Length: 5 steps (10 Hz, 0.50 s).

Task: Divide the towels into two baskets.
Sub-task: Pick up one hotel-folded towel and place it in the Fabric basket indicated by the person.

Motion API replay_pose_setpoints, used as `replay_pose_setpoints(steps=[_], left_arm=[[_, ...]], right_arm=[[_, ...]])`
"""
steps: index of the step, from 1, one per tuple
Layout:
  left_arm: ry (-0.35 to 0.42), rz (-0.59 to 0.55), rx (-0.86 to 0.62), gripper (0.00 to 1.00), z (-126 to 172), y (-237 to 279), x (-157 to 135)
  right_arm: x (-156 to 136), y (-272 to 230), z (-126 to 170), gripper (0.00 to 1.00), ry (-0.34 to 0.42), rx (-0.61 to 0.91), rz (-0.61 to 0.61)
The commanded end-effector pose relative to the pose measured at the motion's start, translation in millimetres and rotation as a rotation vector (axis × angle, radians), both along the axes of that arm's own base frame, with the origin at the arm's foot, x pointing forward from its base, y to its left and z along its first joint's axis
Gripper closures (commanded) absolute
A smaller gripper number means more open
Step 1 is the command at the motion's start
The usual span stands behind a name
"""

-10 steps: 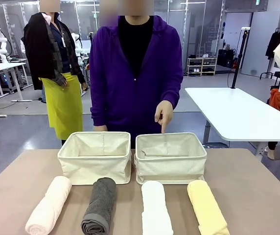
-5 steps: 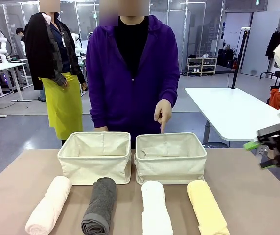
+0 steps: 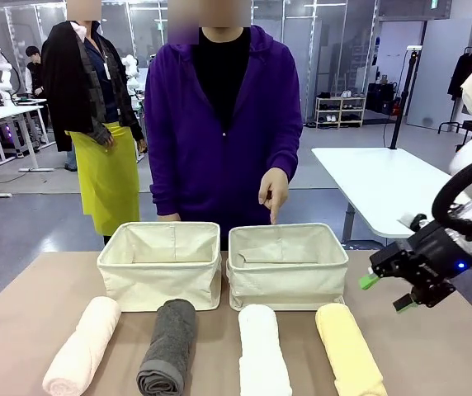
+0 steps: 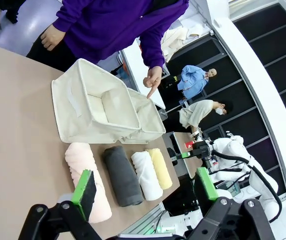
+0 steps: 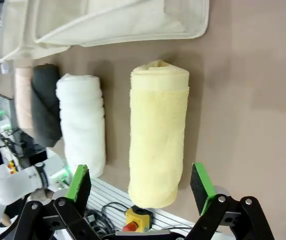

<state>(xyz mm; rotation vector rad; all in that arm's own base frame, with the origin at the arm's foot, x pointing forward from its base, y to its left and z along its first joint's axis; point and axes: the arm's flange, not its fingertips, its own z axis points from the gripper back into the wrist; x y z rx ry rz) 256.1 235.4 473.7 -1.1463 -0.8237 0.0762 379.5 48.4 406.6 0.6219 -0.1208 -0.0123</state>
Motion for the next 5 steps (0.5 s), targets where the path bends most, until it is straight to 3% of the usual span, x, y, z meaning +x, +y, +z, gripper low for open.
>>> replay_pose_setpoints(steps=[1, 5], left_arm=[[-0.022, -0.005, -0.012, 0.0, 2.3, 2.3, -1.2], [-0.022, -0.005, -0.012, 0.0, 2.3, 2.3, -1.2]], right_arm=[[-9.0, 19.8, -18.4, 0.0, 0.033, -0.115, -0.017], [-10.7, 57.3, -48.2, 0.0, 0.058, -0.21, 0.003]])
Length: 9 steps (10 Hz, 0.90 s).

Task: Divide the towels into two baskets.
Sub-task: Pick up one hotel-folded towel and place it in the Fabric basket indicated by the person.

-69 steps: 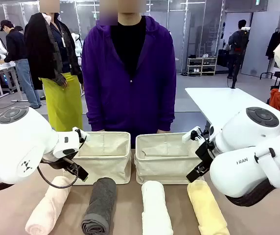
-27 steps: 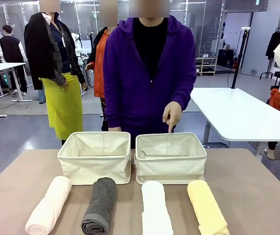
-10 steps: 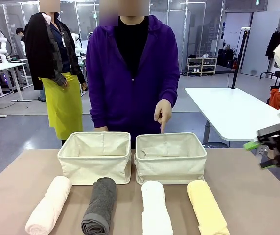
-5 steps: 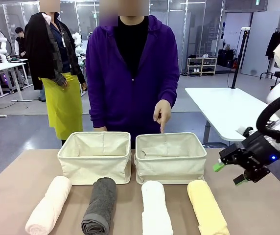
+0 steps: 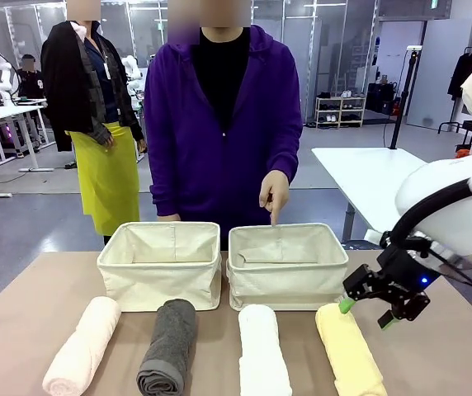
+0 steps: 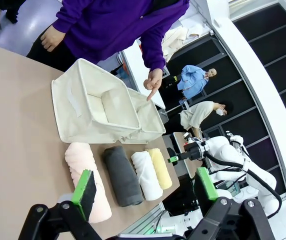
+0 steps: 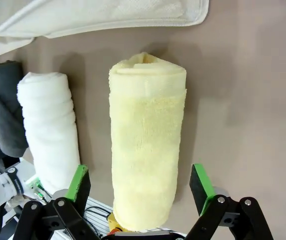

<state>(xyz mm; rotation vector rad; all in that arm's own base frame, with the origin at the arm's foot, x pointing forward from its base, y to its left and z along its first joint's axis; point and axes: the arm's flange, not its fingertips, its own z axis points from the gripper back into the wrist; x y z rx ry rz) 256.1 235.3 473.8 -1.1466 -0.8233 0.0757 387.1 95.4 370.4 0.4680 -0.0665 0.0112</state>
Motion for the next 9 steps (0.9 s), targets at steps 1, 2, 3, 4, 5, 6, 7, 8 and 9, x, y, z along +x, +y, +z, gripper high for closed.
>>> replay_pose_setpoints(steps=[1, 2, 3, 4, 5, 6, 7, 8, 9], left_arm=[[-0.022, -0.004, -0.012, 0.0, 2.3, 2.5, -1.2], [-0.022, -0.004, -0.012, 0.0, 2.3, 2.5, -1.2], [-0.022, -0.004, -0.012, 0.0, 2.3, 2.5, -1.2], [-0.022, -0.004, -0.012, 0.0, 2.3, 2.5, -1.2], [-0.022, -0.004, -0.012, 0.0, 2.3, 2.5, -1.2], [-0.022, -0.004, -0.012, 0.0, 2.3, 2.5, -1.2], [-0.022, -0.004, -0.012, 0.0, 2.3, 2.5, -1.2], [-0.022, -0.004, -0.012, 0.0, 2.3, 2.5, -1.2], [-0.022, -0.004, -0.012, 0.0, 2.3, 2.5, -1.2]], right_arm=[[-18.8, 19.3, -20.9, 0.0, 0.007, -0.086, -0.028], [-18.6, 25.2, -26.4, 0.0, -0.005, -0.111, -0.033], [-19.2, 31.3, -31.7, 0.0, -0.007, -0.108, -0.036], [-21.1, 39.5, -37.6, 0.0, -0.012, -0.118, -0.033], [-22.5, 45.2, -45.7, 0.0, -0.007, -0.148, -0.025], [-23.9, 47.8, -54.4, 0.0, -0.007, -0.178, -0.02], [-25.7, 50.8, -60.4, 0.0, -0.006, -0.187, -0.019], [-26.8, 53.1, -63.3, 0.04, -0.01, -0.191, -0.011], [-26.9, 53.4, -63.8, 0.2, -0.011, -0.186, -0.007]])
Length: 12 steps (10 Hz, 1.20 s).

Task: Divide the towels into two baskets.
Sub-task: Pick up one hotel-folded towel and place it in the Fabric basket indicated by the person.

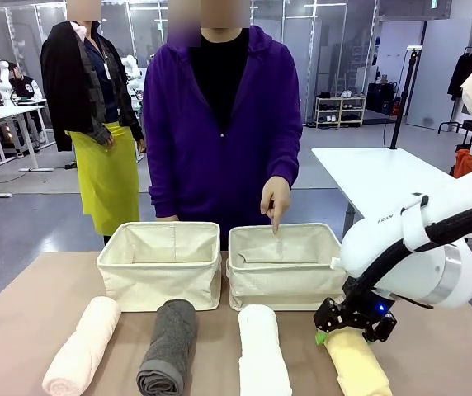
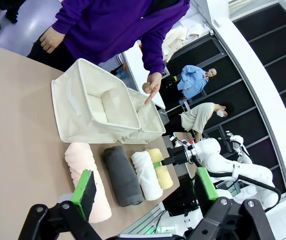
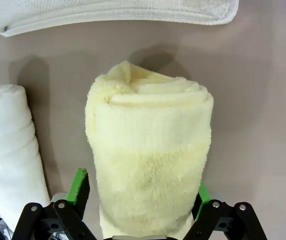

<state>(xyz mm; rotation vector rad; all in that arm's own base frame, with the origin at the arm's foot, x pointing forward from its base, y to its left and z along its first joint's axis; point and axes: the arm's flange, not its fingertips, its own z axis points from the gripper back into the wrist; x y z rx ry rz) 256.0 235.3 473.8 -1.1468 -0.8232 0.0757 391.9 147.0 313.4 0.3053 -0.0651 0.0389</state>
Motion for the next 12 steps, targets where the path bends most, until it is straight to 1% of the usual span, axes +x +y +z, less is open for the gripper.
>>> replay_pose_setpoints(steps=[1, 2, 3, 4, 5, 6, 7, 8, 9, 10, 11, 12], left_arm=[[-0.022, -0.004, -0.012, 0.0, 2.2, 2.4, -1.0], [-0.022, -0.004, -0.012, 0.0, 2.2, 2.4, -1.0], [-0.022, -0.004, -0.012, 0.0, 2.2, 2.4, -1.0], [-0.022, -0.004, -0.012, 0.0, 2.2, 2.4, -1.0], [-0.022, -0.004, -0.012, 0.0, 2.2, 2.4, -1.0], [-0.022, -0.004, -0.012, 0.0, 2.2, 2.4, -1.0], [-0.022, -0.004, -0.012, 0.0, 2.2, 2.4, -1.0], [-0.022, -0.004, -0.012, 0.0, 2.2, 2.4, -1.0], [-0.022, -0.004, -0.012, 0.0, 2.2, 2.4, -1.0], [-0.022, -0.004, -0.012, 0.0, 2.2, 2.4, -1.0], [-0.022, -0.004, -0.012, 0.0, 2.2, 2.4, -1.0], [-0.022, -0.004, -0.012, 0.0, 2.2, 2.4, -1.0]], right_arm=[[-31.5, 1.1, -6.7, 0.24, -0.007, -0.025, -0.027], [-32.2, 1.2, -5.3, 0.4, -0.005, -0.028, -0.024], [-32.3, 1.5, -4.6, 0.44, -0.007, -0.03, -0.022], [-33.4, 1.9, 0.7, 0.6, -0.016, -0.035, -0.015], [-36.0, 2.0, 11.1, 0.62, -0.015, -0.041, 0.015], [-38.2, 1.5, 29.9, 0.62, -0.028, -0.049, 0.065], [-40.4, 6.7, 61.4, 0.62, -0.062, -0.067, 0.155], [-43.7, 18.8, 98.9, 0.62, -0.115, -0.087, 0.28], [-44.0, 29.8, 123.4, 0.62, -0.157, -0.12, 0.391], [-43.9, 41.6, 138.2, 0.62, -0.188, -0.145, 0.475], [-43.2, 48.9, 147.8, 0.62, -0.193, -0.143, 0.512], [-42.8, 52.5, 150.6, 0.62, -0.217, -0.116, 0.499]])
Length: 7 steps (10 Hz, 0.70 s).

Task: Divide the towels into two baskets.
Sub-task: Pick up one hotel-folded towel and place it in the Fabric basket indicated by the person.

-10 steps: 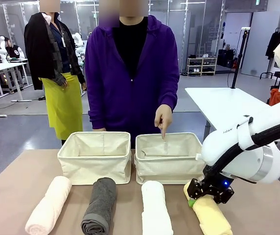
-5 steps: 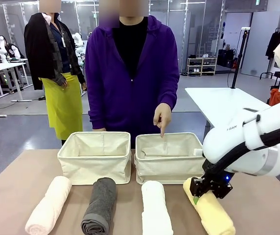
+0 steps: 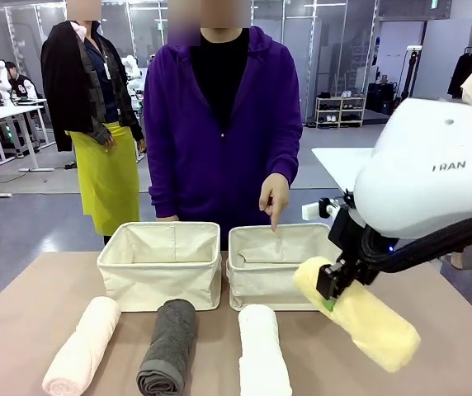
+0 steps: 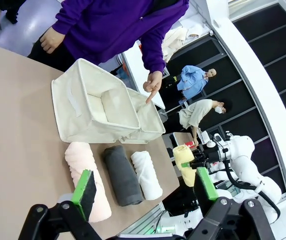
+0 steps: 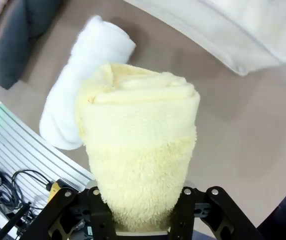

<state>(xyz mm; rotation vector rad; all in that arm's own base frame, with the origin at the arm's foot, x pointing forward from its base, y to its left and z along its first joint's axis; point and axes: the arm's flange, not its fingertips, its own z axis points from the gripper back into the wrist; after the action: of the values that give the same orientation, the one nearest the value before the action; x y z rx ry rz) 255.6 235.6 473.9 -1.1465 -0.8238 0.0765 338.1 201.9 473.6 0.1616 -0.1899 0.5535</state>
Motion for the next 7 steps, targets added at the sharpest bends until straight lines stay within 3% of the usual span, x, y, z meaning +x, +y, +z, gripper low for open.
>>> replay_pose_setpoints(steps=[1, 5, 6, 7], left_arm=[[-0.022, -0.005, -0.011, 0.0, 2.1, 2.2, -0.7], [-0.022, -0.005, -0.011, 0.0, 2.1, 2.2, -0.7], [-0.022, -0.005, -0.011, 0.0, 2.1, 2.2, -0.7], [-0.022, -0.005, -0.011, 0.0, 2.1, 2.2, -0.7]], right_arm=[[1.2, -9.2, -11.9, 0.62, 0.023, -0.007, -0.041], [2.2, -7.9, -10.6, 0.62, 0.024, -0.004, -0.018], [-2.5, -10.3, -1.4, 0.62, -0.05, -0.102, 0.137], [11.1, -2.1, 19.3, 0.62, -0.18, -0.193, 0.305]])
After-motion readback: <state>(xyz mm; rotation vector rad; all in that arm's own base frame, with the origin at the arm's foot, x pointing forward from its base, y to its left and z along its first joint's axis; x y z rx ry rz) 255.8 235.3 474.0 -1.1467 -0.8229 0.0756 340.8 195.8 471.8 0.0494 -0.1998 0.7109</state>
